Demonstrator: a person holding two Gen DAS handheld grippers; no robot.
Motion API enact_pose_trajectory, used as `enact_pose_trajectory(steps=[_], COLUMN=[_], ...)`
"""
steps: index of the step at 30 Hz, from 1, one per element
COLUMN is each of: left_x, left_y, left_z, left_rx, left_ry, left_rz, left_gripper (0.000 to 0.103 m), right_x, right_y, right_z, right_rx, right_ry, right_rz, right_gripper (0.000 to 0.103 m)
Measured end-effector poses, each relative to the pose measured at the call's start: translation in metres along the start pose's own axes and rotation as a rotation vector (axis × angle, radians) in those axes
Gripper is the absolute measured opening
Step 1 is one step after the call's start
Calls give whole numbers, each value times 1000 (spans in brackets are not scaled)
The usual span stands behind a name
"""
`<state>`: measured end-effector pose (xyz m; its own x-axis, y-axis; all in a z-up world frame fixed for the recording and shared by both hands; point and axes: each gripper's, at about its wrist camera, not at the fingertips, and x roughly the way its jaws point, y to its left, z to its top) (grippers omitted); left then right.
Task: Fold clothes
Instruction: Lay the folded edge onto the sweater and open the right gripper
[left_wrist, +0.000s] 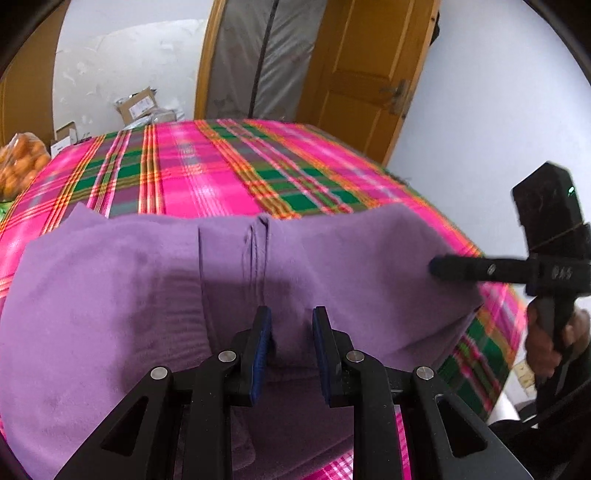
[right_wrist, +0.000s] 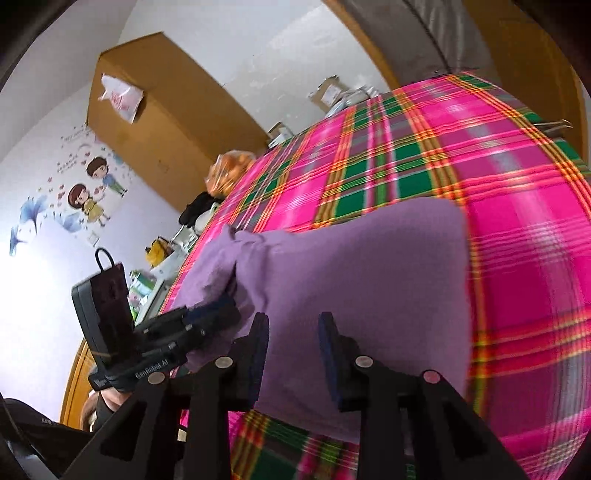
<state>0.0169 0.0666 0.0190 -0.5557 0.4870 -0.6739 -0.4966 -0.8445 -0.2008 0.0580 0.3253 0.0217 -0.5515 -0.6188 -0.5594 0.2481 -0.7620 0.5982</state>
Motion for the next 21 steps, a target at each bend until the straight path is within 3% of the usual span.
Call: enact_pose_trajectory(steps=[4,8,12,21], left_x=[-4,-6,-12,-18], left_y=[1,-2,0,0], left_z=[-3,-9,-13,-17], left_rx=[-29,-35,-51,-55], left_ry=[-2,-8,-13,-27], left_rz=[19,51,41,27], left_gripper=[23,10,6,6], right_x=[-5,-4,-9,-18], right_y=[-9,-13,-18,-26], right_z=[0,-1,-2,-4], right_rx=[22,37,49,60], right_ry=[-26,-43,-57,-78], right_rz=[0,1,1,1], right_gripper=[29,29,29,29])
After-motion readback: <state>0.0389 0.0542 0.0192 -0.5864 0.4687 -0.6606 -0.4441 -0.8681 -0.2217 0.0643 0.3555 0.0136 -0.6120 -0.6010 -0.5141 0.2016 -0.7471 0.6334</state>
